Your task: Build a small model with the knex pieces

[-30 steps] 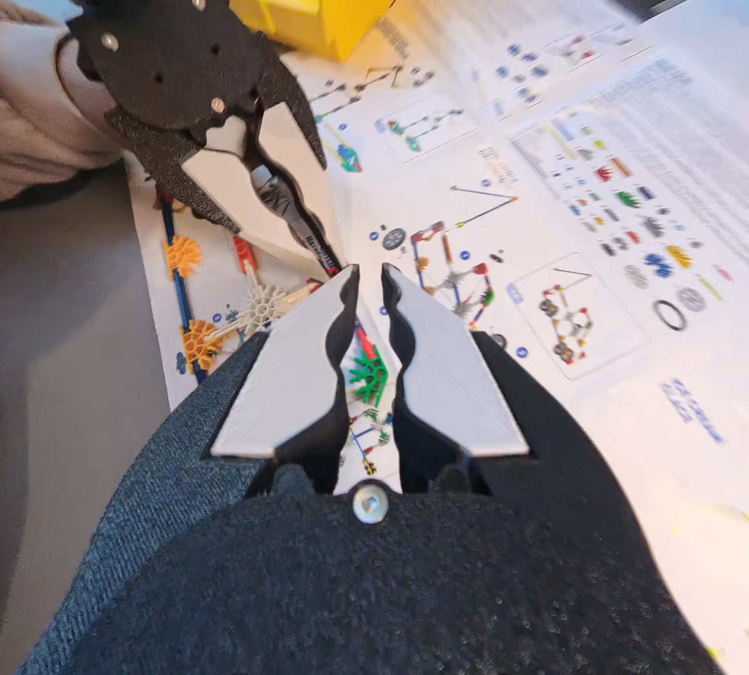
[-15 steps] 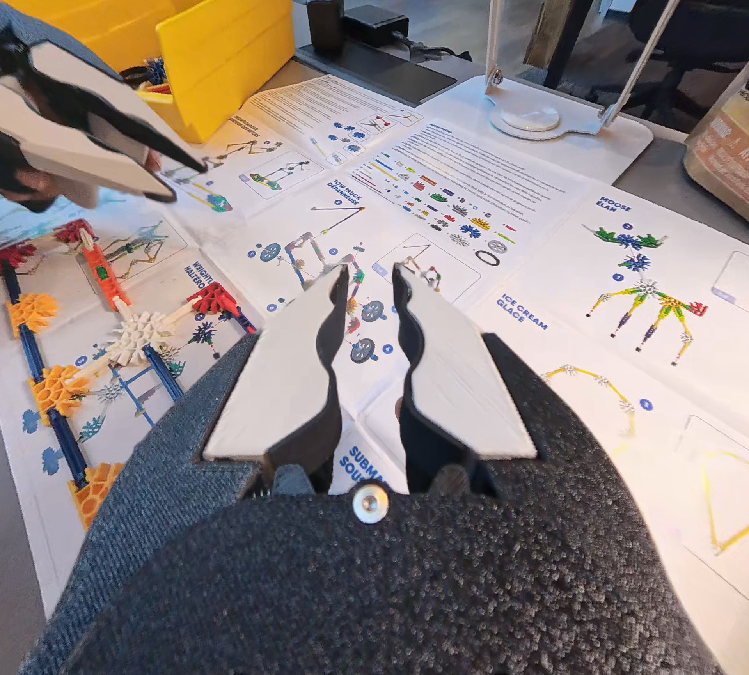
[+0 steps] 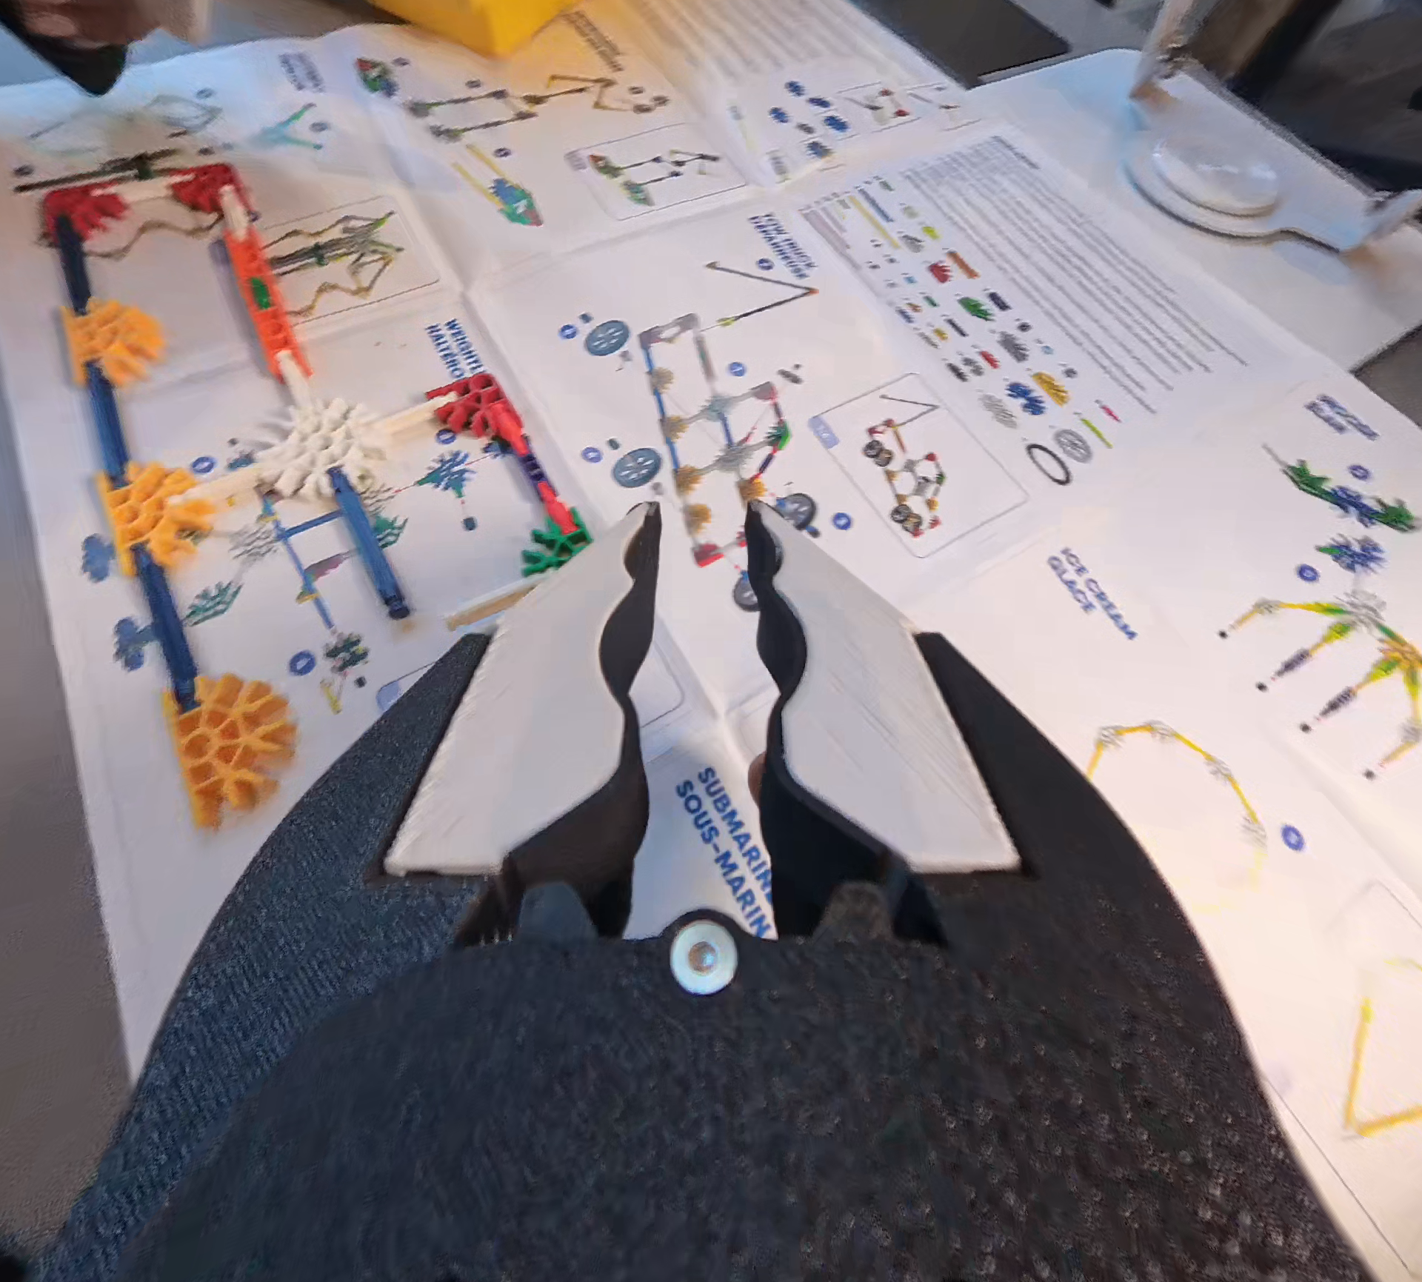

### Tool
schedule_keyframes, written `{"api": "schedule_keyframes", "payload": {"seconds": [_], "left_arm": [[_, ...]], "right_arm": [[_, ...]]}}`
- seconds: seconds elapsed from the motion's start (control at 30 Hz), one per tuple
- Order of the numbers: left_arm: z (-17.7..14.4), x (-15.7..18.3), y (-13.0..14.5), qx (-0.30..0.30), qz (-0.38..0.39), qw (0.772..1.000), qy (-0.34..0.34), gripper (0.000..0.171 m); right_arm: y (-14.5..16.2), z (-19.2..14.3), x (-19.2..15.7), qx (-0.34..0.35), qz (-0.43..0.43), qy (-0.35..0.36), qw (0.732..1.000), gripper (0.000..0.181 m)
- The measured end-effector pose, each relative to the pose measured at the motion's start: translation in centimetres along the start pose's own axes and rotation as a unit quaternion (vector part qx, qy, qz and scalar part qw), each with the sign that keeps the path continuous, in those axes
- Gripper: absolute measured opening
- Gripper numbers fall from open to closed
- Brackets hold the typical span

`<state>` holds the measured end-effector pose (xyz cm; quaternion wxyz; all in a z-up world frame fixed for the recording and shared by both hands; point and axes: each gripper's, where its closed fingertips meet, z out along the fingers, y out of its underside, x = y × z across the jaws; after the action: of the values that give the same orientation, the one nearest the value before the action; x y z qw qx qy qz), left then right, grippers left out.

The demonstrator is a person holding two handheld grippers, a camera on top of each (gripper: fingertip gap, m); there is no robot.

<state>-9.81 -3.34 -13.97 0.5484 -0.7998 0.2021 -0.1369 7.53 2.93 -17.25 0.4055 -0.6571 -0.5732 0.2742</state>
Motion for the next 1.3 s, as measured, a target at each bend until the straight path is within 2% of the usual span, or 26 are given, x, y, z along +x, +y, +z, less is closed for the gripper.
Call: {"api": "schedule_keyframes", "payload": {"seconds": [0.1,0.2,0.3,0.43,0.57,0.67,1.1,1.2,1.3], "left_arm": [[0.4,0.2,1.0,-0.022,0.01,1.0,0.005,0.033],[0.7,0.8,1.3,-0.032,0.022,0.999,0.018,0.03],[1.2,3.3,1.0,-0.039,0.045,0.996,0.064,0.017],[3.8,7.5,1.2,-0.088,0.1,0.984,0.121,0.0],[7.0,9.7,2.6,-0.157,0.106,0.969,0.16,0.0],[7.9,10.5,3.9,-0.202,0.109,0.955,0.186,0.0],[7.9,10.6,3.9,-0.203,0.058,0.957,0.199,0.0],[7.9,10.6,3.9,-0.202,0.055,0.958,0.198,0.0],[7.9,10.6,3.9,-0.202,0.06,0.958,0.194,0.0]], "right_arm": [[0.7,-0.1,-3.5,-0.033,-0.042,-0.073,0.996,0.02],[1.6,0.2,-5.1,-0.069,-0.075,-0.09,0.991,0.015],[2.0,0.4,-5.5,-0.088,-0.083,-0.094,0.988,0.011],[2.0,0.3,-5.4,-0.094,-0.077,-0.094,0.988,0.004],[2.5,0.3,-5.5,-0.11,-0.074,-0.095,0.987,0.003],[2.5,0.4,-5.5,-0.111,-0.07,-0.095,0.987,0.003],[2.9,0.6,-5.3,-0.16,-0.096,-0.081,0.979,0.0],[2.8,0.6,-5.3,-0.147,-0.09,-0.083,0.982,0.0],[2.1,-0.1,-5.0,-0.104,-0.056,-0.091,0.989,0.002]]}}
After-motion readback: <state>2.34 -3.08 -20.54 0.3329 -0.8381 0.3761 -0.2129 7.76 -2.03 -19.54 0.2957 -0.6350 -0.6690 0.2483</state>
